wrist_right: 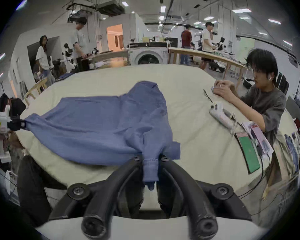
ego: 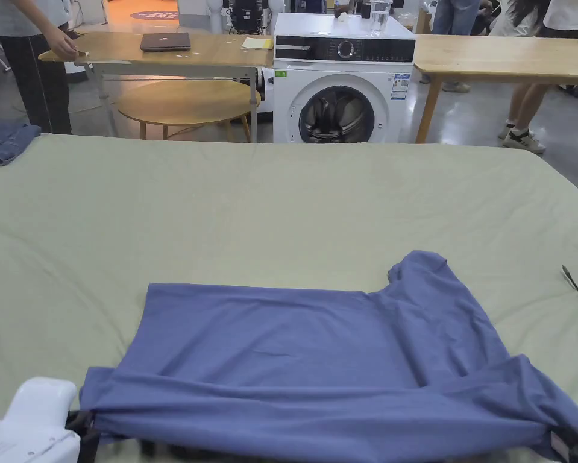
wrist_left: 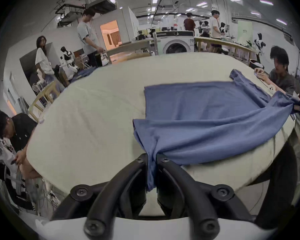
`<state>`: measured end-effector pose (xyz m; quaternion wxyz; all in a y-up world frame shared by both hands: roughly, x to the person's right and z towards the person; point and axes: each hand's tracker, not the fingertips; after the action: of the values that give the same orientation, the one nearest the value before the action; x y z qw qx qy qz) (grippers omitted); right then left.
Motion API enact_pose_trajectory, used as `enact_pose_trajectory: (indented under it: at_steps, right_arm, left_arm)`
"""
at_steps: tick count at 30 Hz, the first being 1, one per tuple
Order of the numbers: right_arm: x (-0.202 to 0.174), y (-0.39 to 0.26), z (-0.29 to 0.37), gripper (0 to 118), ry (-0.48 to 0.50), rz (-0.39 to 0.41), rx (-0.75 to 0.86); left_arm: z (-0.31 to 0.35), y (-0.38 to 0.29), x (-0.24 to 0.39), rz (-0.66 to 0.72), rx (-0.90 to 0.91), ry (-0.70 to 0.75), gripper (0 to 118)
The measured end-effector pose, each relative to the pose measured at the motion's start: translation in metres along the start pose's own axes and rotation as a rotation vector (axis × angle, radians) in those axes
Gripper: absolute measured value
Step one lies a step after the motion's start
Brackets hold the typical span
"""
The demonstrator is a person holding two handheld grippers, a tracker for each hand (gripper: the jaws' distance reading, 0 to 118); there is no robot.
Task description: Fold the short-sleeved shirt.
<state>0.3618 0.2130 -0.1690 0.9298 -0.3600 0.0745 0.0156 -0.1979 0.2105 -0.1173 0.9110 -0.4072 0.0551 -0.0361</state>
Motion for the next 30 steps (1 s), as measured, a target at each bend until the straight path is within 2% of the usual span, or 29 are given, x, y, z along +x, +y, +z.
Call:
enact_pose_trajectory:
  at_steps: [3, 4, 5, 6, 7, 8, 9, 10, 12, 17, 18, 19, 20, 21, 22, 23, 25, 30]
  right_arm:
    - [0.006, -0.024, -0.022, 11, -0.009, -0.080, -0.069]
    - [0.007, -0.029, -0.028, 11, -0.021, -0.081, -0.073]
    - [0.009, -0.033, -0.033, 14, -0.033, -0.089, -0.079]
    - [0.012, -0.035, -0.038, 32, -0.040, -0.101, -0.082]
    - [0.012, -0.034, -0.037, 57, -0.052, -0.115, -0.087]
    - [0.011, -0.031, -0.035, 81, -0.078, -0.121, -0.081]
    - [0.009, -0.025, -0.029, 91, -0.088, -0.116, -0.055]
    - [0.007, -0.016, -0.021, 91, -0.073, -0.109, -0.013]
    - [-0.005, 0.005, -0.009, 91, -0.037, -0.100, 0.088]
    - [-0.055, 0.052, 0.002, 91, 0.014, 0.003, 0.333]
    - [-0.066, 0.060, 0.002, 89, 0.053, 0.010, 0.375]
    - [-0.075, 0.064, 0.003, 81, 0.075, 0.011, 0.410]
    - [-0.086, 0.069, 0.003, 65, 0.076, 0.017, 0.433]
    - [-0.096, 0.073, 0.001, 30, 0.047, 0.040, 0.431]
    - [-0.102, 0.075, -0.001, 7, 0.026, 0.058, 0.440]
    - [-0.108, 0.076, -0.002, 5, 0.012, 0.072, 0.451]
    - [-0.112, 0.078, -0.006, 5, 0.064, 0.067, 0.424]
    - [-0.111, 0.083, -0.028, 5, 0.074, 0.075, 0.375]
  left_arm:
    - [-0.017, -0.020, 0.004, 0.011, -0.045, -0.001, 4]
    - [-0.027, -0.024, -0.002, 0.022, -0.043, -0.003, 8]
    - [-0.031, -0.027, -0.003, 0.032, -0.049, -0.003, 24]
    - [-0.031, -0.027, -0.003, 0.044, -0.057, -0.004, 64]
    - [-0.029, -0.027, -0.004, 0.048, -0.057, 0.000, 93]
    - [-0.025, -0.026, -0.005, 0.054, -0.046, 0.002, 105]
    - [-0.016, -0.022, -0.005, 0.051, -0.005, 0.020, 106]
    - [-0.009, -0.017, -0.005, 0.038, 0.042, 0.035, 106]
    - [0.000, -0.002, -0.003, 0.027, 0.113, 0.086, 106]
    - [-0.003, 0.034, 0.022, -0.014, 0.294, 0.041, 106]
    - [-0.004, 0.042, 0.031, -0.028, 0.318, 0.020, 105]
    - [-0.005, 0.047, 0.038, -0.036, 0.332, 0.020, 101]
    - [-0.006, 0.053, 0.046, -0.048, 0.340, 0.015, 87]
    - [-0.008, 0.058, 0.053, -0.055, 0.343, 0.020, 53]
    - [-0.011, 0.062, 0.058, -0.057, 0.343, 0.026, 23]
    - [-0.015, 0.066, 0.060, -0.055, 0.337, 0.019, 5]
    - [-0.026, 0.073, 0.061, -0.039, 0.291, -0.057, 4]
    - [-0.076, 0.097, 0.044, -0.020, 0.170, -0.010, 4]
